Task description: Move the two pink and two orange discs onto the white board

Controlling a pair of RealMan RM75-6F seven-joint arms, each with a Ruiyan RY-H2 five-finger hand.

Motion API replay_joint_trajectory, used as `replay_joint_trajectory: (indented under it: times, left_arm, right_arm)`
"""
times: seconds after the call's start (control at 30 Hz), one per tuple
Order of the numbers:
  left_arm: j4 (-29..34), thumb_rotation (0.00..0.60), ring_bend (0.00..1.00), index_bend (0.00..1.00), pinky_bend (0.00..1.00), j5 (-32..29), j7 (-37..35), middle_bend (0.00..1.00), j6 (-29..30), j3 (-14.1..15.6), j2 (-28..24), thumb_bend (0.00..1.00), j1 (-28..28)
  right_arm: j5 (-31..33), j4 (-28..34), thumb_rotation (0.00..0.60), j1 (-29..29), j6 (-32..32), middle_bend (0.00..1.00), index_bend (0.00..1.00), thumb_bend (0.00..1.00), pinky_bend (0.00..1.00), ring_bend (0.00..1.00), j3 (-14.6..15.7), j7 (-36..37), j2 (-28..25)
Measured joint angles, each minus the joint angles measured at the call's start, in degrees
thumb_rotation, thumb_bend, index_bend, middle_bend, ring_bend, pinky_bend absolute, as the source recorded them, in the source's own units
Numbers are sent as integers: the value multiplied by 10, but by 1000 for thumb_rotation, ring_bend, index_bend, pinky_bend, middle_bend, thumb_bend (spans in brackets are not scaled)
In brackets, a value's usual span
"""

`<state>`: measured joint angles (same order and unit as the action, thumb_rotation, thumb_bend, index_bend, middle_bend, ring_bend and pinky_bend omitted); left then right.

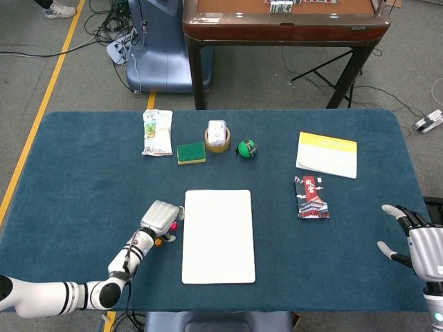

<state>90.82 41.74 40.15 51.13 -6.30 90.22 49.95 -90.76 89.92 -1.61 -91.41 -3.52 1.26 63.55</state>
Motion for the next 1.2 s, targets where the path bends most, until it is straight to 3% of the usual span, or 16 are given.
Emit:
replay_joint_trajectory:
  times: [0.83, 1.2]
  left_arm:
    - [-30, 600, 1000, 597, 1000, -6, -20, 1000, 17, 22, 11, 204, 9]
    - [-39, 600, 1000, 576, 1000, -8, -25, 1000, 14, 26, 12, 204, 11]
  right_arm:
    - [1, 1, 600, -2, 5, 313, 263, 0, 627, 343, 1, -4, 1]
    - [1, 1, 600, -3, 6, 313, 263, 0, 627, 344, 0, -6, 1]
